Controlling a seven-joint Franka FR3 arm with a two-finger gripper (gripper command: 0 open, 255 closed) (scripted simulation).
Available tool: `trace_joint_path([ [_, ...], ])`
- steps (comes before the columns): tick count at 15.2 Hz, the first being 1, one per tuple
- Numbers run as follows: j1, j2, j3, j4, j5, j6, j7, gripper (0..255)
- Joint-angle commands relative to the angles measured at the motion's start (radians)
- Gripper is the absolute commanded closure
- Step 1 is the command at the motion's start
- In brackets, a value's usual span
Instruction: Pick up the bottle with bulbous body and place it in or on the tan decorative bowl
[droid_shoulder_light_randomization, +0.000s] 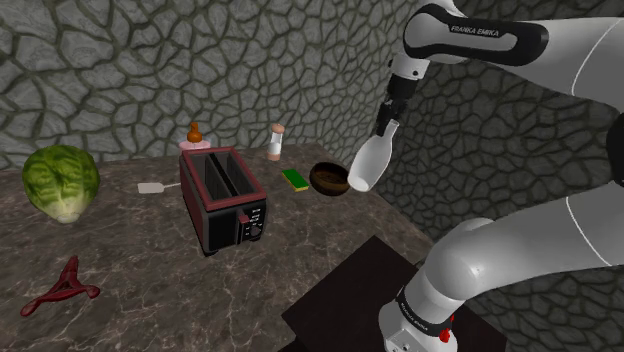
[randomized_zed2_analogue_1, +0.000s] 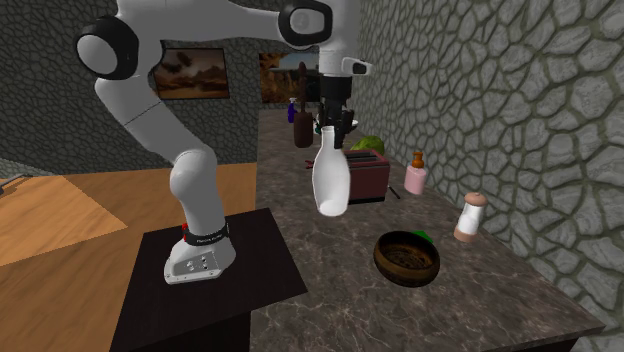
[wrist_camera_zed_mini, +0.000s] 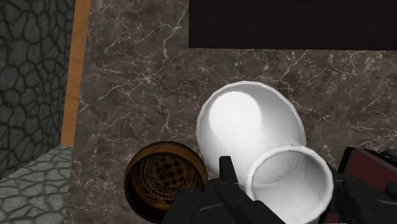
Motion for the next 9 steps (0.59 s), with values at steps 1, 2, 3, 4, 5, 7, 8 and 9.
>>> trace_joint_path([
  [1, 0.005, 0.086, -0.02, 0.086, 0.008, 0.002, -0.023, 255],
  [2, 0.008, 0.127, -0.029, 0.13, 0.014, -0.001, -0.034, 255],
  [3, 0.01, 0.168, -0.038, 0.174, 0.021, -0.005, -0.045, 255],
  [4, 0.011, 0.209, -0.047, 0.221, 0.029, -0.01, -0.057, 255],
  [5, 0.012, 0.251, -0.056, 0.269, 0.038, -0.017, -0.069, 255],
  [7, 0.012, 0.336, -0.073, 0.37, 0.059, -0.034, -0.094, 255],
  [8, 0.011, 0.38, -0.081, 0.423, 0.07, -0.046, -0.107, 255],
  [9, 0.008, 0.424, -0.09, 0.479, 0.083, -0.058, -0.12, 255],
])
